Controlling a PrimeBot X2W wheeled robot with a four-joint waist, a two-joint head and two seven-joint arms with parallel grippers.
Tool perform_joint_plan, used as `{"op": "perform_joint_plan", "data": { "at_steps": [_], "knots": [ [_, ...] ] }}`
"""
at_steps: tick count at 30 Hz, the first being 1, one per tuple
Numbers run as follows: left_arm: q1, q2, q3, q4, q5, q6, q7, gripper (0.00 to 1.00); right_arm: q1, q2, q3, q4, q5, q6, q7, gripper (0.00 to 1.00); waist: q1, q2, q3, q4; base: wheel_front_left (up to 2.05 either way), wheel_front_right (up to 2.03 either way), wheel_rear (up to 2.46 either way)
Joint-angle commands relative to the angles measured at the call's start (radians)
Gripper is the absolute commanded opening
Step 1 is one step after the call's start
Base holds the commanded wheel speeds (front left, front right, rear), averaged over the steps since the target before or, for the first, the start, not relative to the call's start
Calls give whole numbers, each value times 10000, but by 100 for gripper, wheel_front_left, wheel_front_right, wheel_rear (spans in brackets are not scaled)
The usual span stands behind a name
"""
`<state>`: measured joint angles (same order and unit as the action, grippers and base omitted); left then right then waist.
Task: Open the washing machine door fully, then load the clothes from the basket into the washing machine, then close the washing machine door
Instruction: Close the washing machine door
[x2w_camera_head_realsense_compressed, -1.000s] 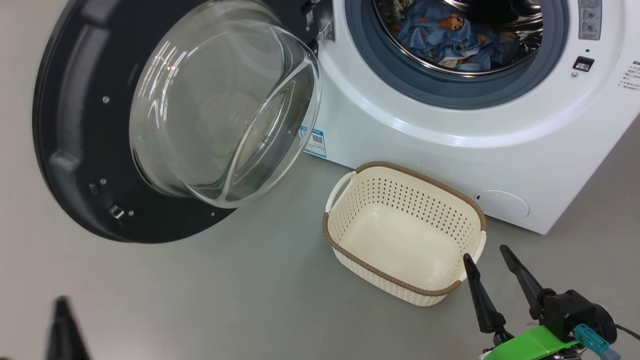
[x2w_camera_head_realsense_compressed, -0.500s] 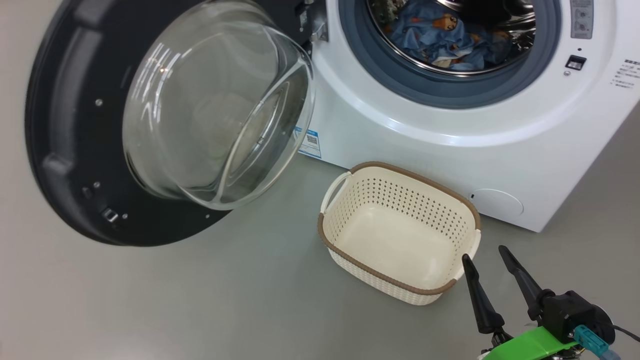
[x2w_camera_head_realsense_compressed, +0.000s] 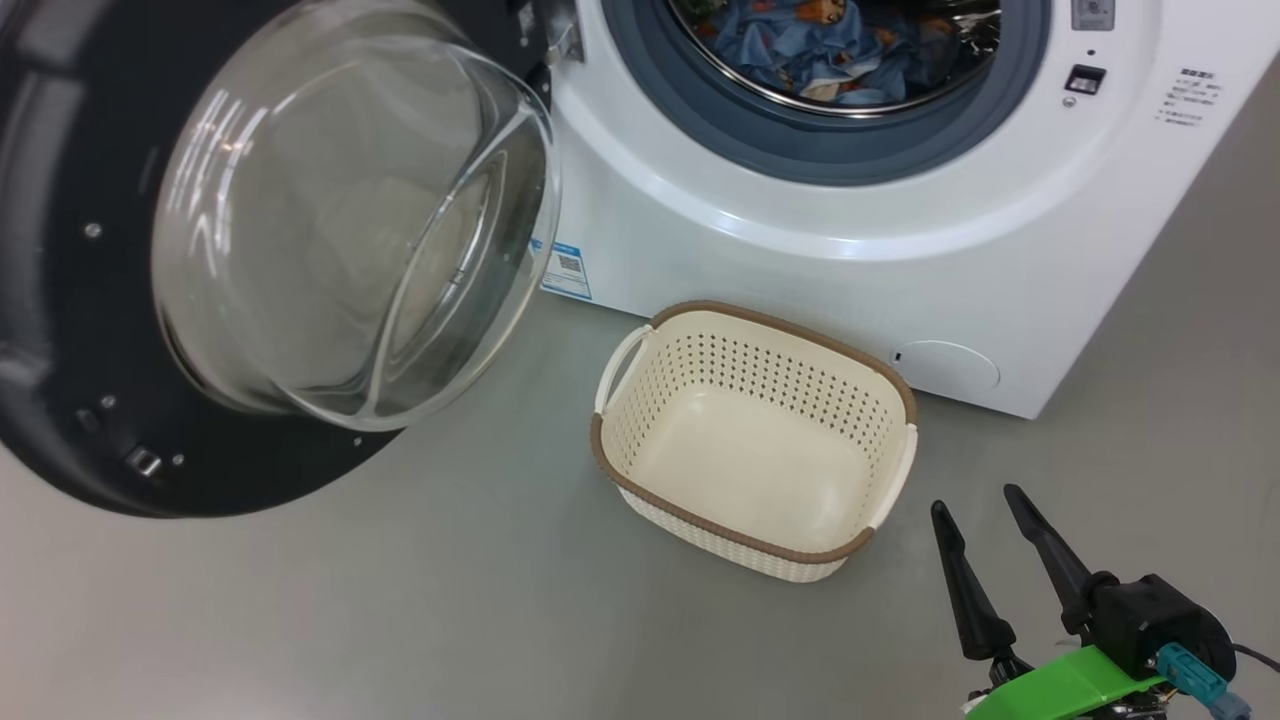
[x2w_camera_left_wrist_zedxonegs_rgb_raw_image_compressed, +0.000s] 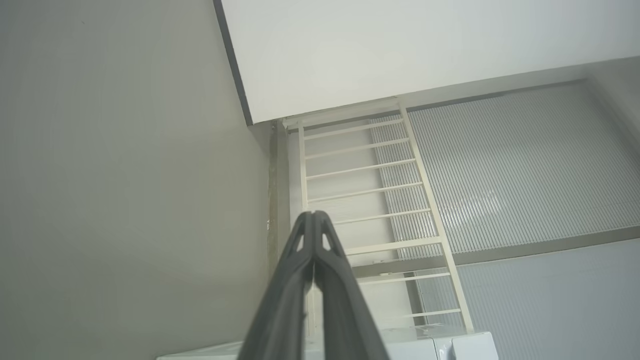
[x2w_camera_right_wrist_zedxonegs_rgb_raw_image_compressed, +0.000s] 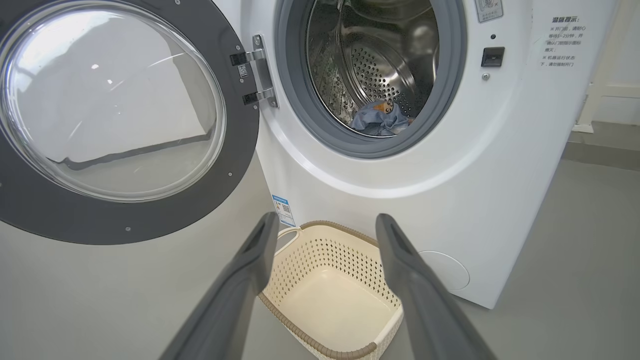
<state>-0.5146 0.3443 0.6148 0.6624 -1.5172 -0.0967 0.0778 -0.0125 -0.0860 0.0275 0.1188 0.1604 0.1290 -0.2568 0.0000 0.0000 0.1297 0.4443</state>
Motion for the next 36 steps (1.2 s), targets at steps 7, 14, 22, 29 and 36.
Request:
{"op": "perform_joint_plan", "data": {
  "at_steps": [7,14,22,29,36],
  "knots": [
    [-687,990,-148,382,89,-39,498,0,-364,-69,248,-312,19,17,56,100,0,0,240,-406,0,0,0],
    [-942,976,-266,700,-140,-205,1056,0,-410,-77,203,-433,14,17,143,100,0,0,392,-595,0,0,0],
    [-920,899,-449,797,-436,-292,2034,0,-445,-51,164,-434,17,17,167,100,0,0,453,-670,0,0,0],
    [-828,699,-642,682,-731,-316,3003,0,-470,2,130,-424,16,17,150,100,0,0,493,-607,0,0,0],
    [-645,441,-811,325,-989,-329,3835,0,-499,7,154,-388,38,17,145,100,0,0,519,-573,0,0,0]
  ]
}}
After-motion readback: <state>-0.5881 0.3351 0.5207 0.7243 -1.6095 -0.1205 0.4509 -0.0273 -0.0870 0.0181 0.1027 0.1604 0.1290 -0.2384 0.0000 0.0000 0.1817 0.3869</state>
